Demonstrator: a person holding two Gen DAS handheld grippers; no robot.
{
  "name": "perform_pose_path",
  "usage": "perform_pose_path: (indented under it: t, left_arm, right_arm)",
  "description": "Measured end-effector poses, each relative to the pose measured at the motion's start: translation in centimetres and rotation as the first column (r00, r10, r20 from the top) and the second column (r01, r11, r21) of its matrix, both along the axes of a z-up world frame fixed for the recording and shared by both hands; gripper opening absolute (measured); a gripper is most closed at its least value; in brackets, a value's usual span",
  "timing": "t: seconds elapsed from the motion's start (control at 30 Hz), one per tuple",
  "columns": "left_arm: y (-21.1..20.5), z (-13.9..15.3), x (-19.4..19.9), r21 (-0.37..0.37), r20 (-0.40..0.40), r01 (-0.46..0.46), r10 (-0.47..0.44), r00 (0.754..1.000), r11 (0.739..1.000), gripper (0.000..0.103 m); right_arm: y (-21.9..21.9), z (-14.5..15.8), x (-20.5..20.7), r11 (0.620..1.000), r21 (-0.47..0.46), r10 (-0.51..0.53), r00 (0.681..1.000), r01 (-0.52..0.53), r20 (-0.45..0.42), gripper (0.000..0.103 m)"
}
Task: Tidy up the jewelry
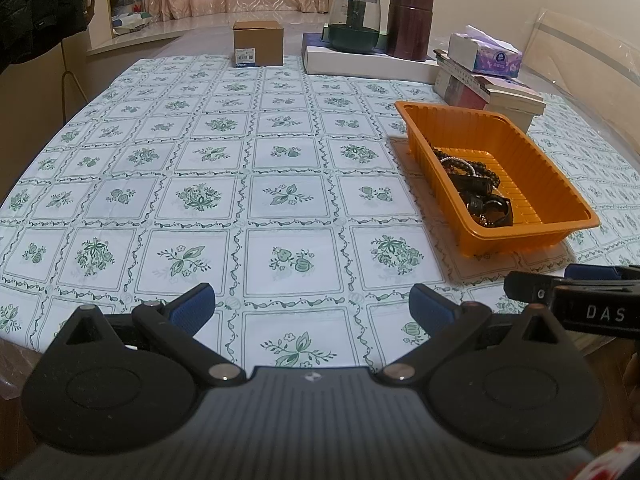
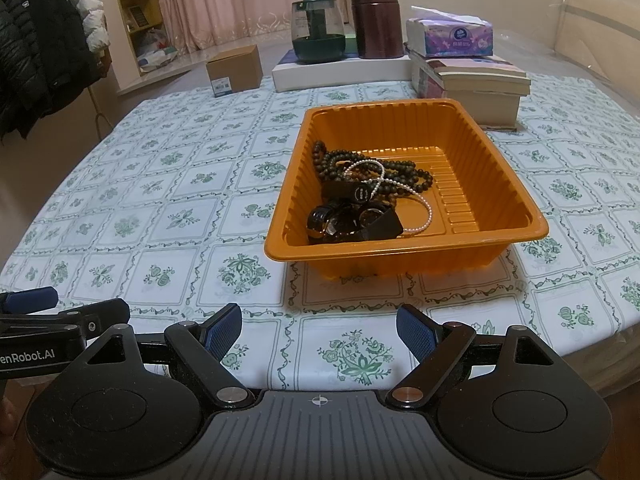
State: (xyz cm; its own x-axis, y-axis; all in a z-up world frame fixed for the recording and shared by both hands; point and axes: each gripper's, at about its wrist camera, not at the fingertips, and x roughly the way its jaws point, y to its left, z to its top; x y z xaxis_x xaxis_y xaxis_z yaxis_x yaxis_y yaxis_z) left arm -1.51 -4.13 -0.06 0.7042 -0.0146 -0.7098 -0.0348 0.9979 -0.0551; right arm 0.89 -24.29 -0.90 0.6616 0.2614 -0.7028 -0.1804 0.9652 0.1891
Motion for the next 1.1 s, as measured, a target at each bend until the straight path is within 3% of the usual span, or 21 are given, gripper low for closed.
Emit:
perform_pose_path:
  t: [1.1]
  left_arm:
    - [-0.3, 0.27, 0.61, 0.004, 0.021, 0.001, -0.001, 1.0, 1.0, 0.103]
  right_arm:
    - [0.1, -0.09, 0.28, 1.0, 0.002, 0.001, 1.0, -0.001, -0.004, 0.084]
